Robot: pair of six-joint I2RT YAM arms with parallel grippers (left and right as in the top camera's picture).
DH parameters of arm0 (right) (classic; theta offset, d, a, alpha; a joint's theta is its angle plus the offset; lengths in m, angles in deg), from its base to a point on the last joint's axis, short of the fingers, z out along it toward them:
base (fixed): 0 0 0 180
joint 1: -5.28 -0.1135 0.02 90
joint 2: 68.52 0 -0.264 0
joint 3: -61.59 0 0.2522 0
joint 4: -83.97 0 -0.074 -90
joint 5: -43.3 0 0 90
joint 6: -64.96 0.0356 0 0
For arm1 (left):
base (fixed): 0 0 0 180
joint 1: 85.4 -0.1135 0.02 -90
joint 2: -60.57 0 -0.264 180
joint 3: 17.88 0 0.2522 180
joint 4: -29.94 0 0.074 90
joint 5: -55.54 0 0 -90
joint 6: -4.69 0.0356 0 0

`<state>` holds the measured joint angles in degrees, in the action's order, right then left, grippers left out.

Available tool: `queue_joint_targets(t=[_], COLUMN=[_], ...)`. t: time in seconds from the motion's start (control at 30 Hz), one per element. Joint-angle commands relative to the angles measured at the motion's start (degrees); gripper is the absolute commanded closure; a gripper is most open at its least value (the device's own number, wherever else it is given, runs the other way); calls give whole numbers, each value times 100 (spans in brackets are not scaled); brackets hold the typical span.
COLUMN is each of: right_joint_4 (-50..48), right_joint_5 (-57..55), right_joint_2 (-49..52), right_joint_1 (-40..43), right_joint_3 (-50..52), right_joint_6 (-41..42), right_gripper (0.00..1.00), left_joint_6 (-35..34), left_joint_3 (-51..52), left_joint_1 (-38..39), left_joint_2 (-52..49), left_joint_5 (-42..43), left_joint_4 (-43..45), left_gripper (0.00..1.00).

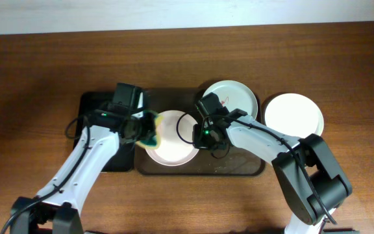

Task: Clean dirty plates on tray and stack at the side
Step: 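Hold the left plate with the right gripper and scrub it with the sponge, then lift the left plate with the right gripper and stack it on the side plate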

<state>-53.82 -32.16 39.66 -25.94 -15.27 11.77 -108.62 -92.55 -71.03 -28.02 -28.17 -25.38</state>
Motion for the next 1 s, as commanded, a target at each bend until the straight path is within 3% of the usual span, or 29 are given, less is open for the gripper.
queue_joint_targets(t=[0.0, 0.13, 0.33, 0.57, 0.7, 0.87, 0.97], right_joint_4=[48, 72, 1102, 1202, 1145, 42, -63], right_joint_5=[197, 129, -2076, -3567, -5049, -7617, -7737], right_joint_2=[223, 109, -1261, -2256, -2256, -2253, -2253], right_joint_1=[-26, -22, -28, -46, -693, -2026, -2122], right_joint_3=[168, 162, -201, -232, -251, -251, -249], right_joint_6=[-63, -313, -861, -1735, -2041, -3318, -3357], right_gripper=[96, 96, 96, 96, 96, 96, 96], left_joint_6=[114, 122, 636, 997, 994, 994, 994], left_joint_3=[-70, -63, 22, 24, 24, 24, 24], left_joint_1=[-476, -911, -1130, -1128, -1128, -1128, -1128], left_joint_2=[83, 81, 11, -796, -922, -922, -922], left_joint_5=[-678, -675, -673, -673, -673, -673, -673], left_joint_4=[-247, -354, -343, -295, -227, -216, -219], left_gripper=[100, 100, 100, 100, 100, 100, 100])
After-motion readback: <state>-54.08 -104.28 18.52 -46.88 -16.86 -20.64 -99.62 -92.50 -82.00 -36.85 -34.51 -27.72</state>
